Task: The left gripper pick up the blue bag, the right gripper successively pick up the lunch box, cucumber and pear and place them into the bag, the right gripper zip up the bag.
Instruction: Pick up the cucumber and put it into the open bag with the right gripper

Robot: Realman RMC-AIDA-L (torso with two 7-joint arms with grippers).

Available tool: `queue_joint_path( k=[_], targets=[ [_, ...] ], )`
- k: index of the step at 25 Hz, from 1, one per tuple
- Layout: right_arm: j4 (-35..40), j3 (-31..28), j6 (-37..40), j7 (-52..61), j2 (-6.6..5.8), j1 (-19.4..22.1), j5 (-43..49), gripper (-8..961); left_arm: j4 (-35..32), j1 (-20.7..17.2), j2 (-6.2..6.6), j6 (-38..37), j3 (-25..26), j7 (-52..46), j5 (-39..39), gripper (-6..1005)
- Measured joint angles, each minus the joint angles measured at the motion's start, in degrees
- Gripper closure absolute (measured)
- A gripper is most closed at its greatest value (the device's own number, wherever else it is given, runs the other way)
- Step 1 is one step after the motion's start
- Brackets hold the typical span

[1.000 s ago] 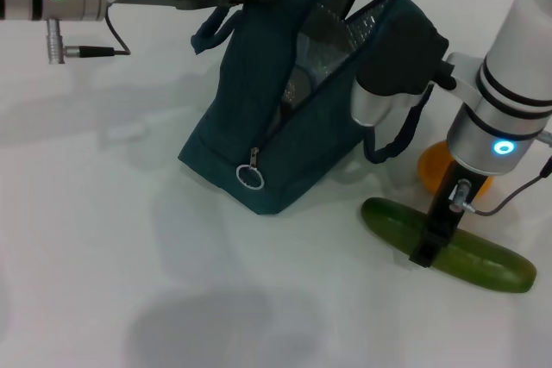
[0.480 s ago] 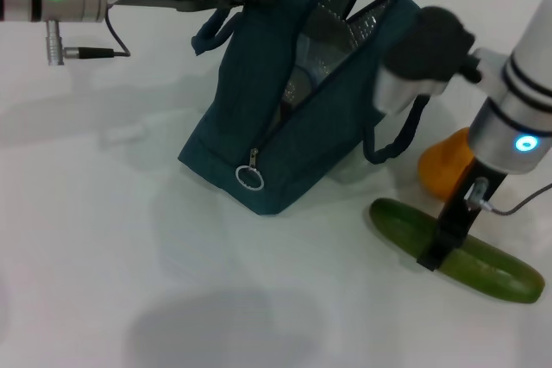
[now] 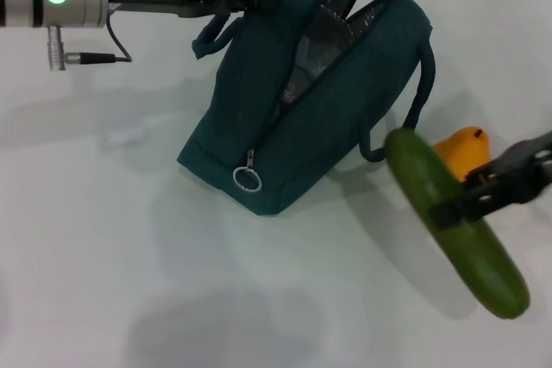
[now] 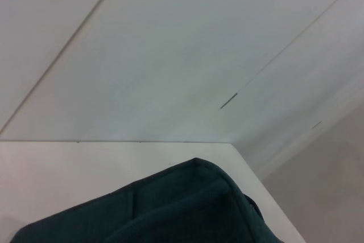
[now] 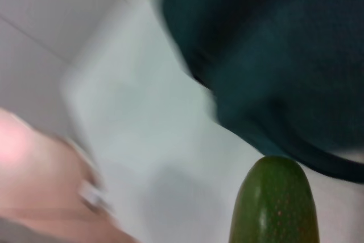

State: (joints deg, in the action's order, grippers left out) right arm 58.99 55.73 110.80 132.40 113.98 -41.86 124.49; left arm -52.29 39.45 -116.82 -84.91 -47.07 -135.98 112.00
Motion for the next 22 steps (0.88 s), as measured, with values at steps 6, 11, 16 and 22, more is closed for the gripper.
queue_joint_path(
  k=[6, 11, 16, 22],
  targets=[
    [-0.5, -12.27, 4.12, -9.05, -2.87, 7.08, -12.35, 320, 0.0, -0.15, -0.59, 0.0, -0.01, -0.28, -0.04, 939],
    [-1.56, -16.1, 1.5, -16.6, -2.88, 8.02, -18.73, 318, 0.0, -0.26, -0.67, 0.0, -0.13, -0.76, -0.04, 939],
    [-1.76, -16.46, -2.6, -26.79, -0.79, 8.07, -26.98, 317, -0.01, -0.2, -0.81, -0.72, -0.2, -1.4, -0.05, 939],
    [-4.54, -10.91, -8.03, -45.2, 2.02, 8.21, -40.59, 315, -0.25, 0.3, -1.18, -1.99, -0.3, -2.07, -0.05, 939]
  ],
)
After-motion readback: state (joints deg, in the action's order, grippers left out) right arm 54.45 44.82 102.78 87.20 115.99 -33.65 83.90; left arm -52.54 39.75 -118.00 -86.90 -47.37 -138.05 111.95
